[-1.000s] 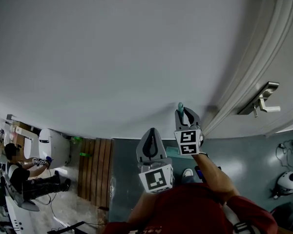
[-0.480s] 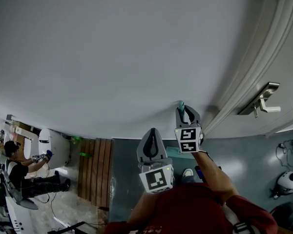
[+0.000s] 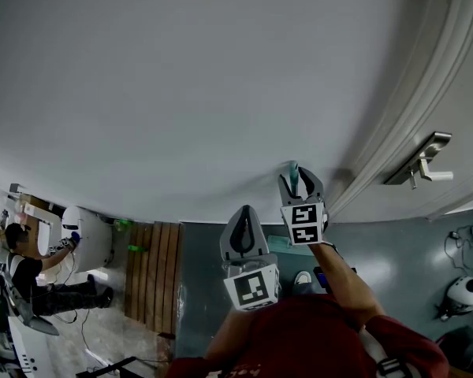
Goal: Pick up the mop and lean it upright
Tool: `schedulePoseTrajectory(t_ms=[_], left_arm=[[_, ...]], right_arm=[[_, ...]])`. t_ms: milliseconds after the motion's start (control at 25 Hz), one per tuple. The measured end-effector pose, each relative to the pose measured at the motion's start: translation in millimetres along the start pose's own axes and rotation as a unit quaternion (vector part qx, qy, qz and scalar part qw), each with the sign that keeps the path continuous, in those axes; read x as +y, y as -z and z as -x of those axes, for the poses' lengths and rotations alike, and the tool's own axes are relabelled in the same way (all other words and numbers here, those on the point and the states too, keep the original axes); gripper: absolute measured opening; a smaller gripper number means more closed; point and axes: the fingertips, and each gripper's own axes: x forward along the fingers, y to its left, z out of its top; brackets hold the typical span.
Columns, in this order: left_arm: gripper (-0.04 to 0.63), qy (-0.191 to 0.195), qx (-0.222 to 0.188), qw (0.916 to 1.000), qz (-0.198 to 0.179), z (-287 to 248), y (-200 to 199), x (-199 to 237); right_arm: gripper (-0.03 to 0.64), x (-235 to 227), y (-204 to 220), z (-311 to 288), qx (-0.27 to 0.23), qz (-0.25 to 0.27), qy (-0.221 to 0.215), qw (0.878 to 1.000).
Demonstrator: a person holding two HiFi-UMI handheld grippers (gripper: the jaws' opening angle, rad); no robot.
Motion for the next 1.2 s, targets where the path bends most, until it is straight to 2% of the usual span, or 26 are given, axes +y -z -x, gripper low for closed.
schedulePoseTrajectory(t_ms=[400, 640, 960, 1200], left_arm=[[0.012, -0.003, -0.001, 1.0, 0.005, 0, -3, 7], [0.012, -0.004, 0.009, 0.9999, -0.01, -6, 4, 9], [0.012, -0.002, 0.01, 1.0, 0.001, -9, 8, 7], [0.012, 0.0, 0.012, 0.9999, -0.006, -9, 7, 7]], right_arm=[[0.201, 4, -1, 19, 0.002, -0.006, -0.005, 1.0], [0.201, 7, -12, 54, -0.019, -0.013, -0.014, 1.0], [0.201, 13, -20, 110, -0.041, -0.02, -0.024, 0.999], [0.201, 19, -20, 122, -0.044, -0.018, -0.029, 0.998]])
